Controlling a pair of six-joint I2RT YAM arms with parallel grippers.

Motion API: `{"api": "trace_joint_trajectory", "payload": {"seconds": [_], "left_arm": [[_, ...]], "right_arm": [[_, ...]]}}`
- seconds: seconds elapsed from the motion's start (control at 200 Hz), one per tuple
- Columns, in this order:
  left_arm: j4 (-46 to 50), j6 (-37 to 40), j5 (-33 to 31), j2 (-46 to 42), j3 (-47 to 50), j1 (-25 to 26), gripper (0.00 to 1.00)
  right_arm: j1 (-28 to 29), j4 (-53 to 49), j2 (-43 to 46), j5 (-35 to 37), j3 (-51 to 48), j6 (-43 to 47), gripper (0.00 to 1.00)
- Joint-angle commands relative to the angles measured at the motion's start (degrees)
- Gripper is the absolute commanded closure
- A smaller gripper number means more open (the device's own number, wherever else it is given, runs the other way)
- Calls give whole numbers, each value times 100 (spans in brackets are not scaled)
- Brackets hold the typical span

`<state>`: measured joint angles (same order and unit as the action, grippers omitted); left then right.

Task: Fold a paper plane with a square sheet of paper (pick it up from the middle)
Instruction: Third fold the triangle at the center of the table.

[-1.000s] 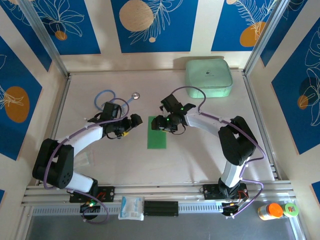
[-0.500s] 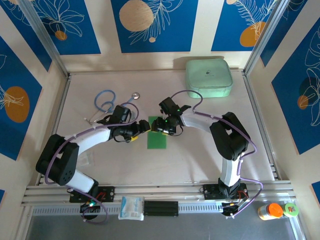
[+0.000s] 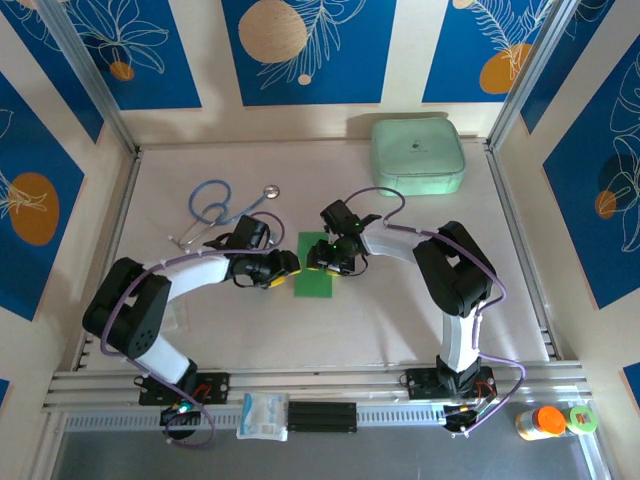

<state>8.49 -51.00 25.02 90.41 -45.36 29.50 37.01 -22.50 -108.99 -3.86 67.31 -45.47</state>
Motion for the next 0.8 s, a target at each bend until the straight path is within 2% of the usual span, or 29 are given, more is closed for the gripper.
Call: {"api": "trace_joint_trajectory", "payload": {"seconds": [0.0,0.125,0.25,0.37,0.57,0.795], "left_arm": [[-128,3,186,149,56,44,50],[-264,-48,310,255,80,45,57],[-64,74,20,220,107,78,63],[-87,99,93,306,141,134,67],[-197,82,162,417,196,147,69],[-542,-56,523,558,201,163,70]], "right_arm": [[-70,-262,-237,165,-262,12,45],[-115,-256,-237,163,-297,33,45],[-119,-278,-261,158,-285,106,47],[-124,-308,-280,179,-267,150,47],[-124,-324,-286,185,-246,184,47],[-124,-357,-307,175,-203,197,47]]}}
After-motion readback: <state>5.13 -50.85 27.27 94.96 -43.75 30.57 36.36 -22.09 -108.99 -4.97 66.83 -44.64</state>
